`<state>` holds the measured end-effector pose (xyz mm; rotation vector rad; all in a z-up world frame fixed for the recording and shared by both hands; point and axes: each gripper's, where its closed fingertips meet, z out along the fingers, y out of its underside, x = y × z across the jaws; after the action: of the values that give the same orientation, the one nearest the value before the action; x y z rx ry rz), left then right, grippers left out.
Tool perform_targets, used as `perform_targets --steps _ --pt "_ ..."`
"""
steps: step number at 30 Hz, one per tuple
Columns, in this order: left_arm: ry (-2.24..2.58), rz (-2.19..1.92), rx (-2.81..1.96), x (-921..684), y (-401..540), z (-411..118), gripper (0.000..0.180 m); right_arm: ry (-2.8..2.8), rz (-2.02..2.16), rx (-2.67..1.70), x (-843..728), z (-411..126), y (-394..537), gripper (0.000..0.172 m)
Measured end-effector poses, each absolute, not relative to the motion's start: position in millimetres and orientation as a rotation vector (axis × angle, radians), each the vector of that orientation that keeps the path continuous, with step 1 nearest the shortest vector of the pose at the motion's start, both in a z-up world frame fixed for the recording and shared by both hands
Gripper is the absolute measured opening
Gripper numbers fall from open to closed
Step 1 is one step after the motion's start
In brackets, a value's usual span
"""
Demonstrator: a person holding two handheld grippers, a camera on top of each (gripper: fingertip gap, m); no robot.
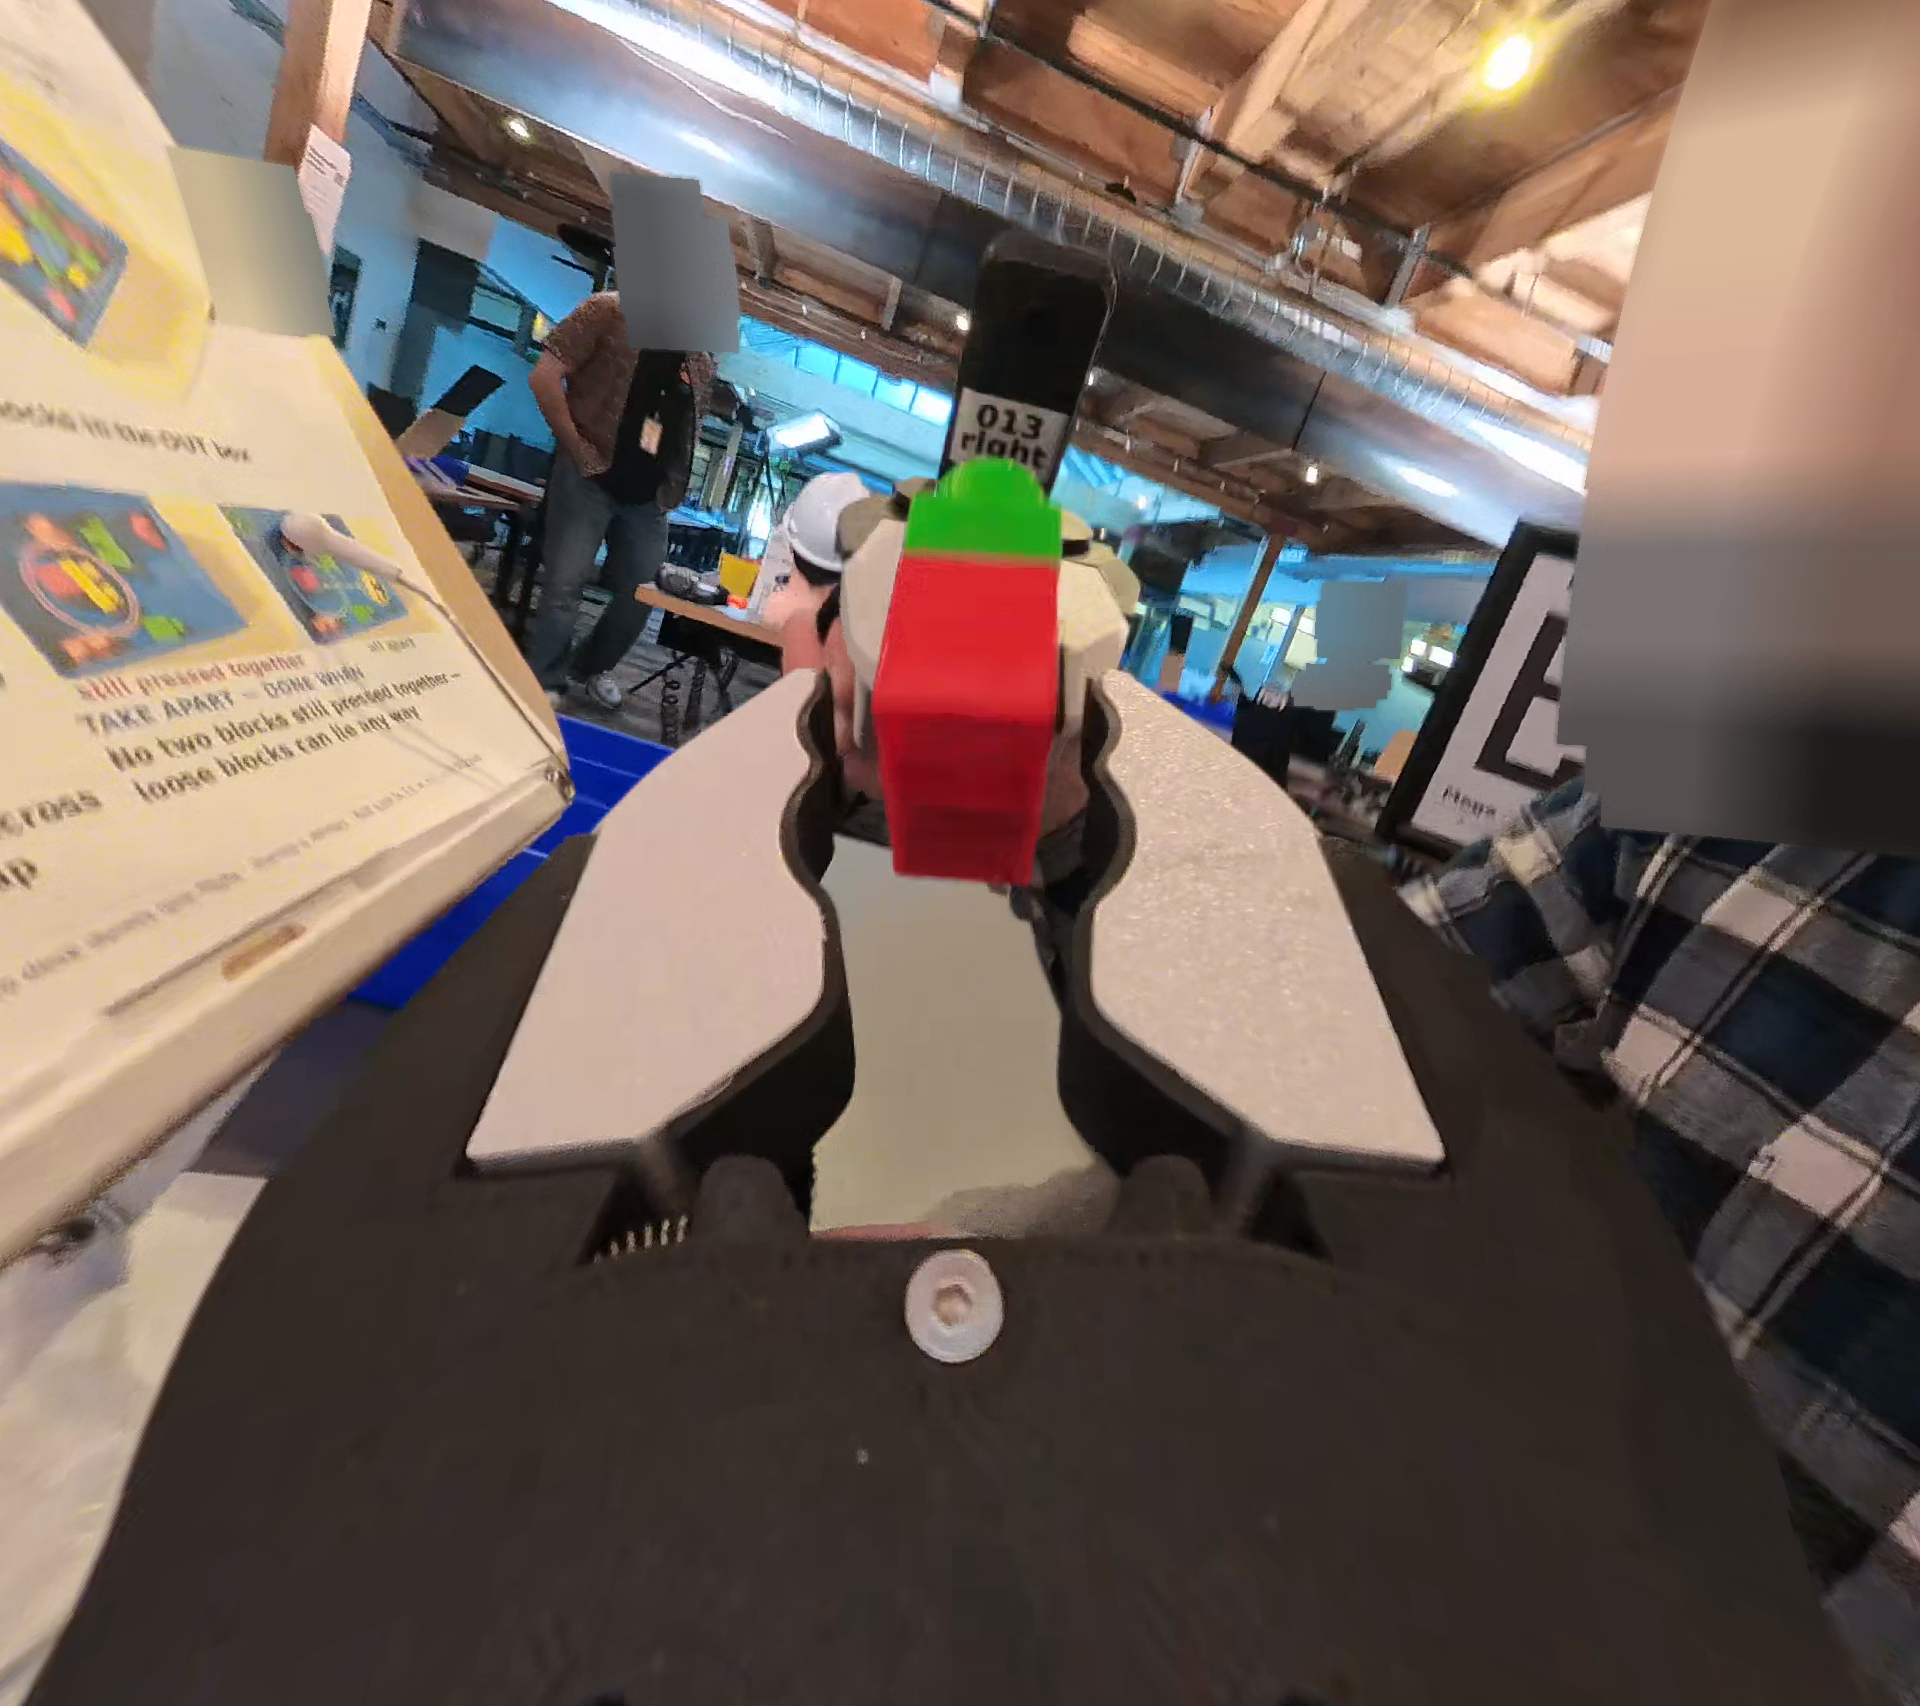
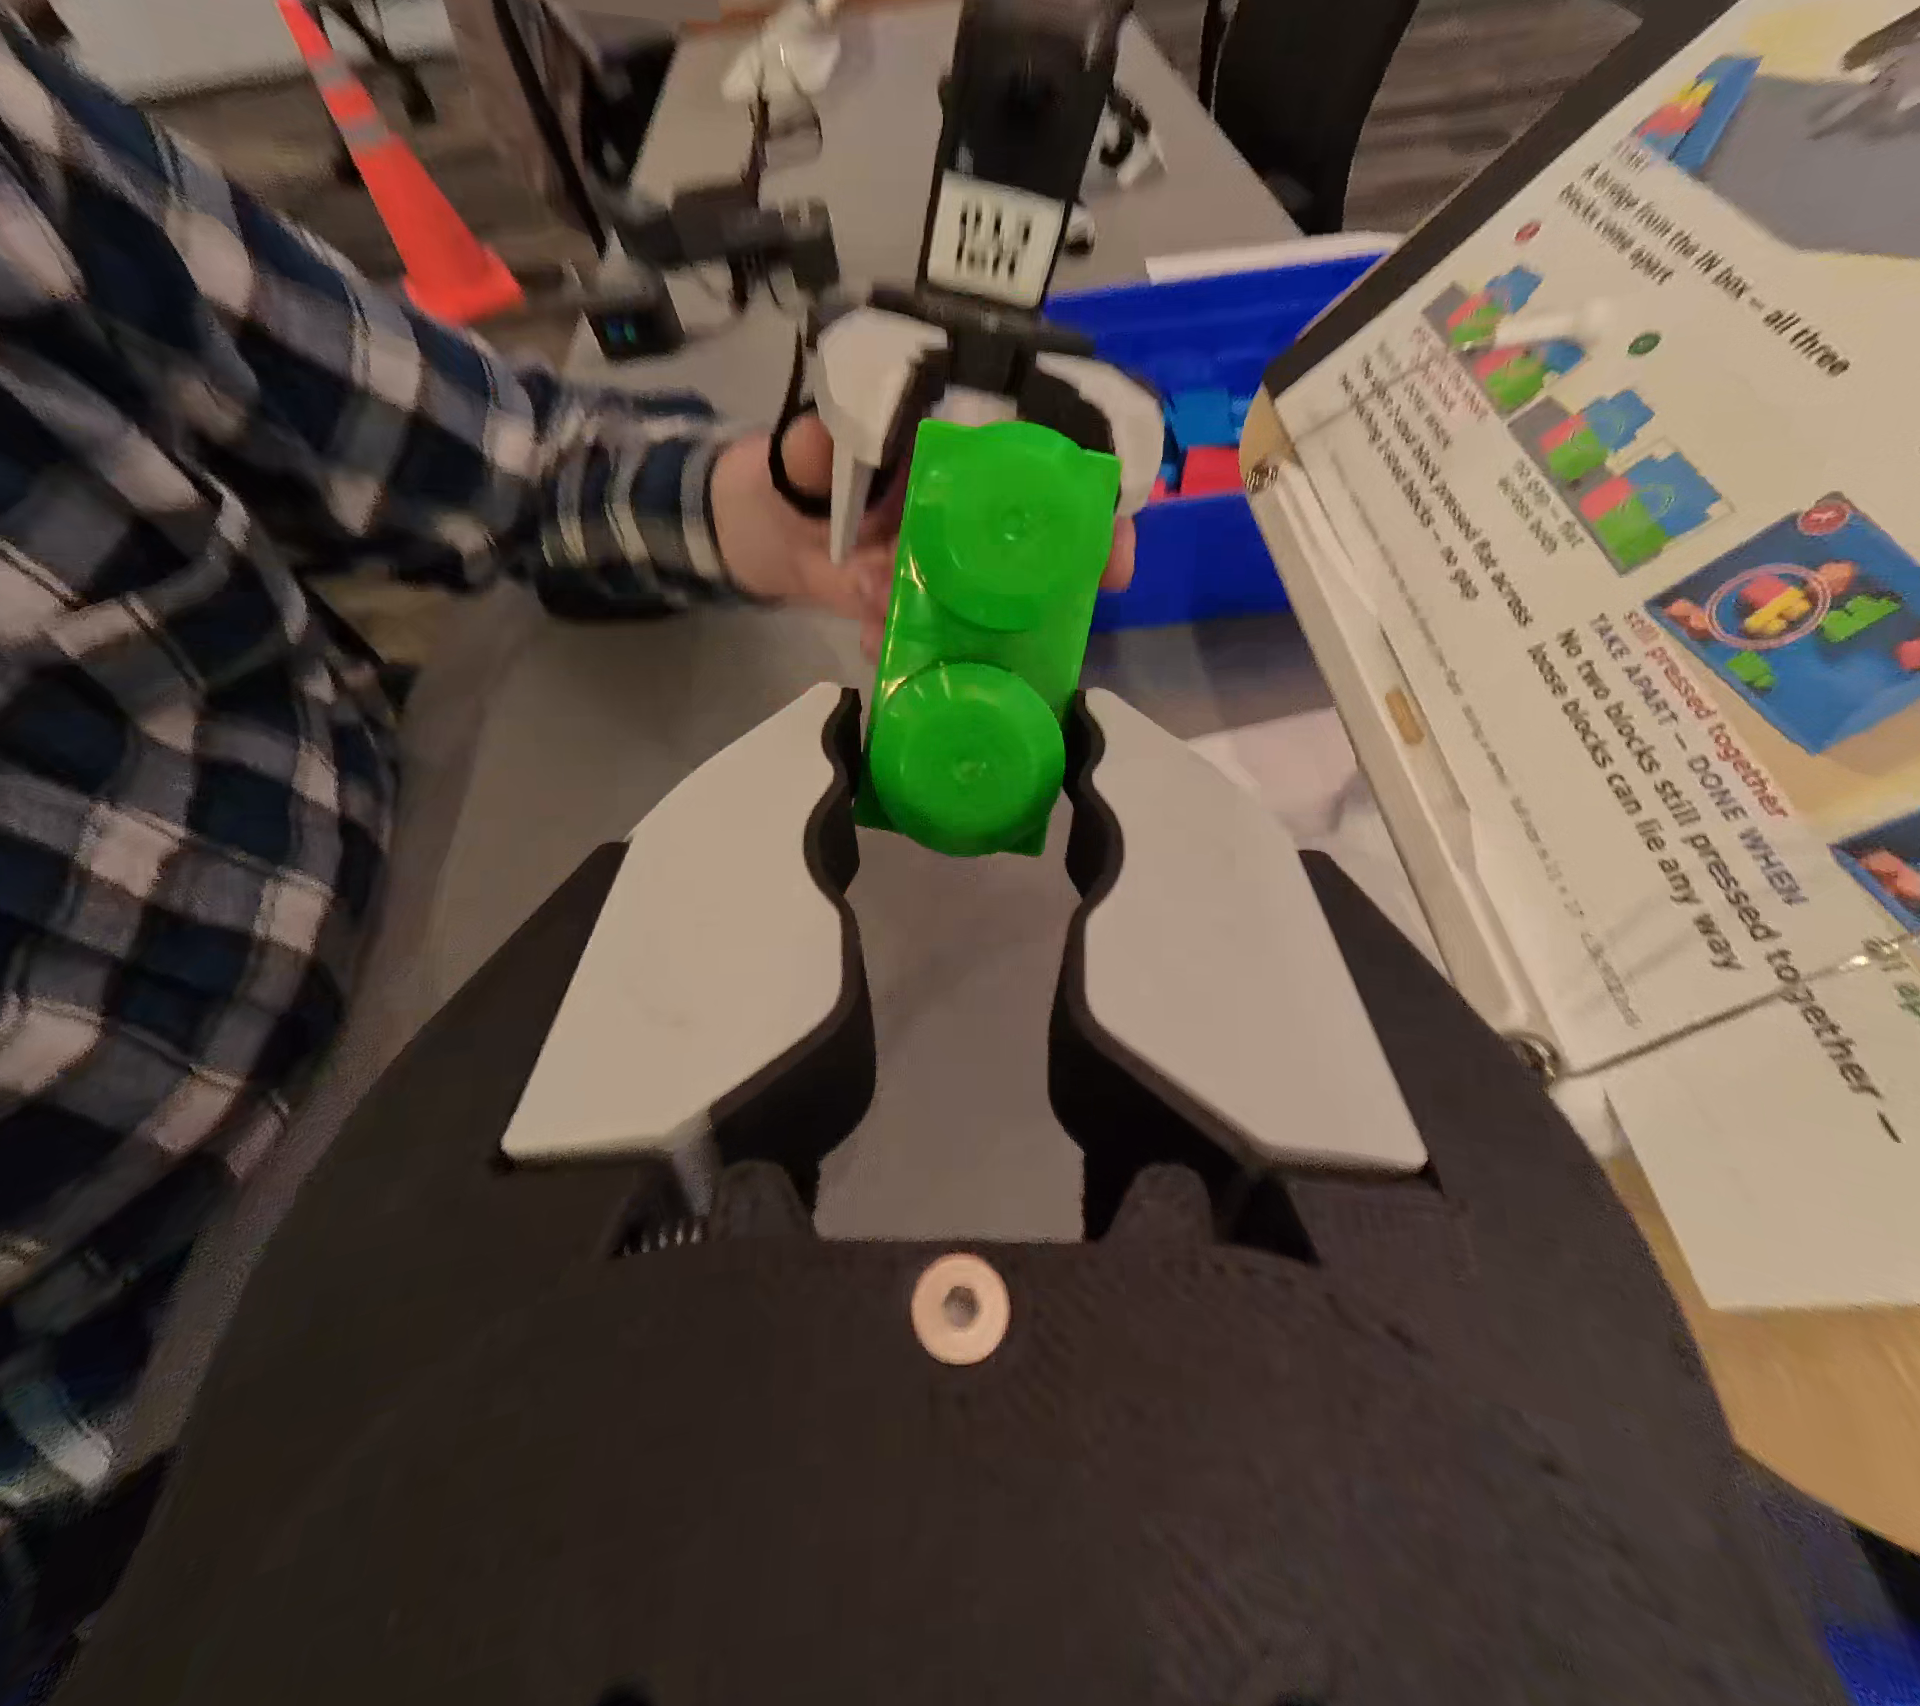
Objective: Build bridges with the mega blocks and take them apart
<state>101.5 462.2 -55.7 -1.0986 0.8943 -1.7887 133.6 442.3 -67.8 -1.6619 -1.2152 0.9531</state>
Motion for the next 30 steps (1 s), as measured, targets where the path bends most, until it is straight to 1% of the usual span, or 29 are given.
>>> perform_targets --steps 3,6,9,10,11,12,13,14,17,20,23,25,26,30 --pt "1.07 -1.717 -1.122 106.1 450.7 -61.0 0.049 -1.295 0.912 -1.712 133.3 -79.1 434.8 0.038" --pt "1.233 -1.637 -1.175 117.6 436.8 -78.9 0.036 -1.375 0.901 -1.729 126.5 -89.4 427.6 0.038" --pt "1.2 -1.631 -1.165 117.3 437.4 -76.1 0.036 -1.333 0.827 -1.698 125.0 -85.0 437.2 0.037" --pt "1.136 -1.61 -1.186 116.3 445.4 -72.1 0.036 -1.273 0.738 -1.678 126.6 -78.3 448.6 0.053" --pt "1.069 -1.613 -1.196 113.4 452.5 -67.0 0.036 -1.225 0.595 -1.638 129.2 -70.7 460.4 0.083" --pt "0.98 -1.618 -1.209 109.3 462.1 -61.9 0.036 -1.192 0.403 -1.591 133.6 -63.0 470.8 0.101" --pt "0.86 -1.619 -1.22 103.2 474.6 -55.8 0.036 -1.182 0.21 -1.552 136.8 -56.4 477.0 0.116" --pt "0.753 -1.644 -1.227 97.3 484.3 -51.1 0.036 -1.201 0.037 -1.504 135.8 -50.9 478.4 0.122" --pt "0.616 -1.69 -1.254 92.4 491.5 -46.7 0.036 -1.229 -0.408 -1.367 120.6 -43.0 482.9 0.132" --pt "0.628 -1.653 -1.241 98.5 479.3 -44.2 0.036 -1.234 -0.574 -1.325 103.6 -53.7 492.1 0.132" --pt "0.65 -1.629 -1.212 103.0 467.7 -41.0 0.036 -1.217 -0.658 -1.323 103.0 -60.2 500.6 0.119" --pt "0.655 -1.625 -1.211 106.2 464.0 -42.1 0.036 -1.204 -0.63 -1.309 98.9 -58.9 499.5 0.113" --pt "0.64 -1.614 -1.203 106.1 464.2 -42.6 0.036 -1.194 -0.632 -1.318 100.5 -58.6 500.4 0.106" --pt "0.591 -1.635 -1.181 106.8 466.1 -46.6 0.036 -1.215 -0.669 -1.32 104.0 -61.5 502.1 0.102"
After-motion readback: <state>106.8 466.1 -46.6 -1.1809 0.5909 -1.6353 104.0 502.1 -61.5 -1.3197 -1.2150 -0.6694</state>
